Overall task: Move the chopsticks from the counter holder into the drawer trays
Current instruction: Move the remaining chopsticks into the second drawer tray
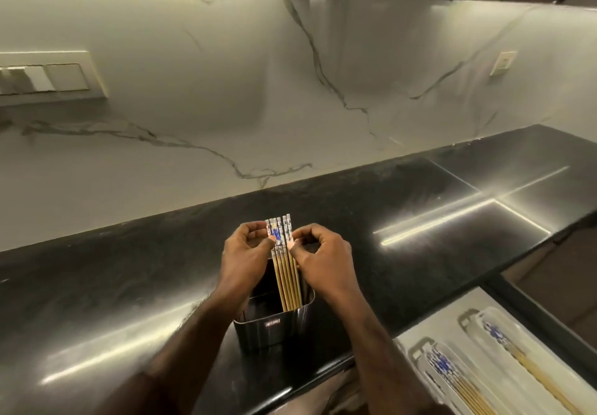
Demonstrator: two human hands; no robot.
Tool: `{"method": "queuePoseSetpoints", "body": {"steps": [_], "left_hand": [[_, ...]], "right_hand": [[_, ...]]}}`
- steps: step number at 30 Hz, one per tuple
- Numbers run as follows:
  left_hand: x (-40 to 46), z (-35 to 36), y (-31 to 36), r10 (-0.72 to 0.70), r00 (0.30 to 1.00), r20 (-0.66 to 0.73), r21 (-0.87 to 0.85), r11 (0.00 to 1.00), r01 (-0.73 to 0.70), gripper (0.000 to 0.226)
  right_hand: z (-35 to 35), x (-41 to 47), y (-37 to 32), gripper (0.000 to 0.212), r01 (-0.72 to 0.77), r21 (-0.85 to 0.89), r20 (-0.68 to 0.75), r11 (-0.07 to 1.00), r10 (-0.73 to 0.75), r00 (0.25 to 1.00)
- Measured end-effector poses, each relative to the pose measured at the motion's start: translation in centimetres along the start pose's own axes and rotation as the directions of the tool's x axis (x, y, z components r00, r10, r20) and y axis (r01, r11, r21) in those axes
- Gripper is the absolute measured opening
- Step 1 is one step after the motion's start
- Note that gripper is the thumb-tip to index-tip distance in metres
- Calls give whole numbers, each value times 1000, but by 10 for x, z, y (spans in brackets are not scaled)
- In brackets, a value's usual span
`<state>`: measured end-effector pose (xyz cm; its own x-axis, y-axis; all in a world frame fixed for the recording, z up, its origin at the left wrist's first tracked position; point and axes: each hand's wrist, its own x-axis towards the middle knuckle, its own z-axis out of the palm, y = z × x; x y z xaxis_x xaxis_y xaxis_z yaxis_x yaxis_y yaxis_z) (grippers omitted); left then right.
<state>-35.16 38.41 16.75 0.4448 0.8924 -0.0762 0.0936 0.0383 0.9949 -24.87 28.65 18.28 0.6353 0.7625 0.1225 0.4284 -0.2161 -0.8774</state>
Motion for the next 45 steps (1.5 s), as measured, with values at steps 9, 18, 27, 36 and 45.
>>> {"method": "queuePoseSetpoints", "body": {"steps": [9, 18, 27, 36, 45], "left_hand": [[58, -1, -31, -15, 1000, 3, 96, 995, 15, 52], [71, 8, -50, -40, 997, 66, 149, 988, 30, 55], [69, 10, -51, -5, 999, 48, 164, 986, -3, 49], [57, 2, -42, 59, 997, 40, 116, 991, -63, 51], [48, -8, -3, 171, 981, 92, -56, 985, -166, 50]], "right_hand": [[30, 21, 8, 22, -108, -94, -25, 990, 106, 994], [37, 26, 19, 20, -172, -133, -25, 976, 170, 985], [36, 28, 27, 19, -172, -115, -18, 978, 172, 985], [38, 29, 29, 25, -159, -104, 25, 982, 163, 986], [41, 29, 22, 36, -170, -51, 209, 984, 177, 962]]}}
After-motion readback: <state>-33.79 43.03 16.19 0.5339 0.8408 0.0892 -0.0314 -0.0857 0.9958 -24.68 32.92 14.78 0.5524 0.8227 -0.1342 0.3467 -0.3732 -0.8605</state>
